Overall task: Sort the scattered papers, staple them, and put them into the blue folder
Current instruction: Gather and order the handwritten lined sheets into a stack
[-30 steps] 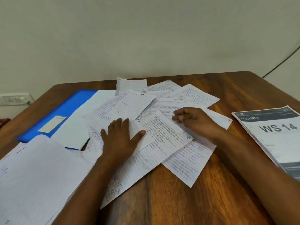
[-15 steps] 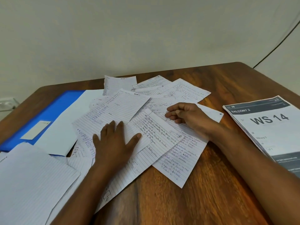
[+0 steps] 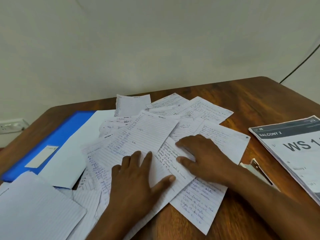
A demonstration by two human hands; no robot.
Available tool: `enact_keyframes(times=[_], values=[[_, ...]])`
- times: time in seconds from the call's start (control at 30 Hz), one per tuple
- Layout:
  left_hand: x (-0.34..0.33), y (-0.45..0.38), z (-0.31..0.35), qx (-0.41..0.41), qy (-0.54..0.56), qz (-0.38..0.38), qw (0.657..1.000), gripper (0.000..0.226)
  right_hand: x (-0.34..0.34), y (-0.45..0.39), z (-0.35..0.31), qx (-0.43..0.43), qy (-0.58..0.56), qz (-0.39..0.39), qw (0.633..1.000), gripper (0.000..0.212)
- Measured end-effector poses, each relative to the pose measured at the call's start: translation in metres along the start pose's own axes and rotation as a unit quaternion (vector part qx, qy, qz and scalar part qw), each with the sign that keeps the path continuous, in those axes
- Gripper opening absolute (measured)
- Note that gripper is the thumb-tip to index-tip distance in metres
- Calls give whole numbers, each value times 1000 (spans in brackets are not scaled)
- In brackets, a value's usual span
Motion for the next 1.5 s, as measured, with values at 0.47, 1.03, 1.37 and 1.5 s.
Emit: enact_keyframes(times=[0.47,1.03,1.37,1.5], values=[[20,-4,-1,12,198,131,971,65,-6,5,-9,3,109,-4,994,68],[-11,-14,-86,219,82,37,972,131,-16,8,-11,49,95,-9,994,55],[-60,-11,-115,210,147,11,966,122,-16,8,-14,67,97,-17,993,52],[-6,-13,-79,197,70,26,977,127,-18,7,-13,64,67,-19,996,53]])
Point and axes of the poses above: each hand's wrist, its own y-axis away from the middle knuckle, its own x-axis out of the back of the hand, z = x × y, the point moved 7 cm from there along -y, towards the middle knuckle, and after that the axes turned 10 degrees about -x, right-handed, at the moved point
